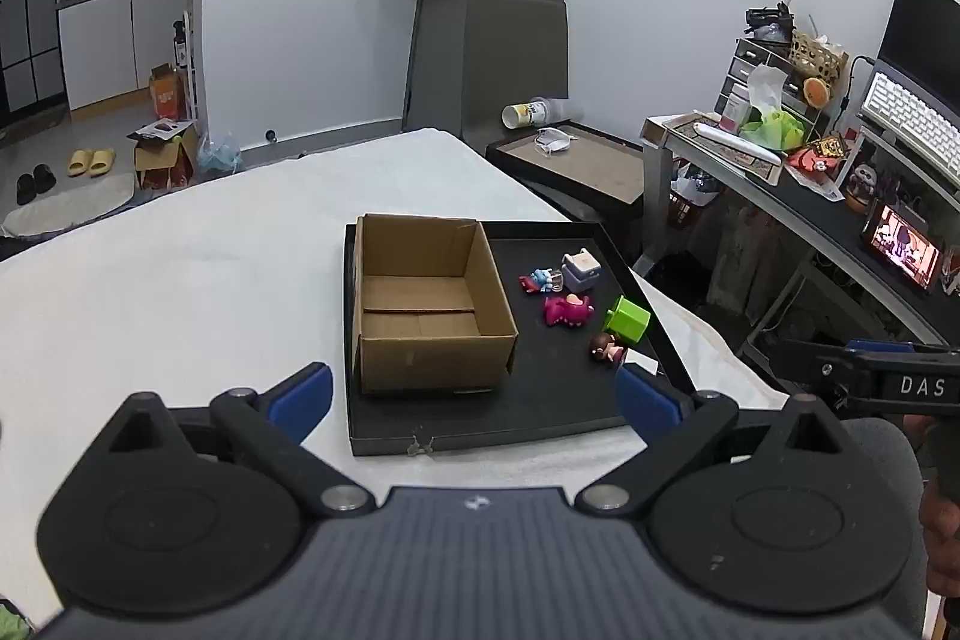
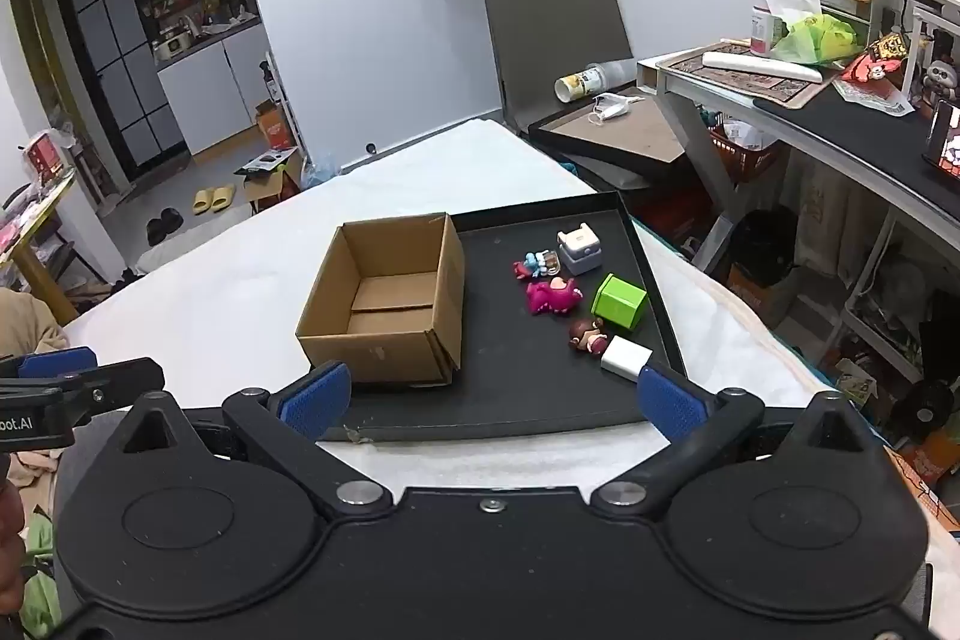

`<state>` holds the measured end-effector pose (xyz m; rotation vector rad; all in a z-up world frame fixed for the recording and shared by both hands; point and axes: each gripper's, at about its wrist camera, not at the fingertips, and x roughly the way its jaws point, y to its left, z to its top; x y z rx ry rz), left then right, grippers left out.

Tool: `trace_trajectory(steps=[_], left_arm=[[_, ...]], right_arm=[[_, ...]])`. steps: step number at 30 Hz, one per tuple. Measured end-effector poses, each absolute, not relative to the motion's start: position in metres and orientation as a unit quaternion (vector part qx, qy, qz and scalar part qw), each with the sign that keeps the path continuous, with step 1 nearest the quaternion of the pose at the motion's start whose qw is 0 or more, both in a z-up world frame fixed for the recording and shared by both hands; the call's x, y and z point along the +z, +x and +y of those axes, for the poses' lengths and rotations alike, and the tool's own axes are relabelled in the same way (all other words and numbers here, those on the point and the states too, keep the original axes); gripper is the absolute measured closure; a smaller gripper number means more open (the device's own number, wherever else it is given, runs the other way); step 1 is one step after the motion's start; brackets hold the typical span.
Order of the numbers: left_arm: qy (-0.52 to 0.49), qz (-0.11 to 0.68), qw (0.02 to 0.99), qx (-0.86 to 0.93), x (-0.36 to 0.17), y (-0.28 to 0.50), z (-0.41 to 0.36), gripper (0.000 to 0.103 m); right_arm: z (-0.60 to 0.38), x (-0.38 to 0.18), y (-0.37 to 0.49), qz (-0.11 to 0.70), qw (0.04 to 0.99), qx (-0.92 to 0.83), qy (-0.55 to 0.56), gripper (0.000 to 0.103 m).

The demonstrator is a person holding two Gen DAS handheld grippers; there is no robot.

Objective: Organize rigid objects

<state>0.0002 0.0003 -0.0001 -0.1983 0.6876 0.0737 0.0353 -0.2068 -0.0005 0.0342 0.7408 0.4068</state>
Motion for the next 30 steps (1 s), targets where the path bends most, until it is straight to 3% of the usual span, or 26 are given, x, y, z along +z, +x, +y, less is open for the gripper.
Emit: trace_trajectory(steps=[30], left_arm=[[-0.087,0.335,0.938,0.03,0.01,-0.012,-0.01,0.003]], right_arm=[[-0.217,0.004,0.024,0.35,0.918,0.185,0.015,0.0]])
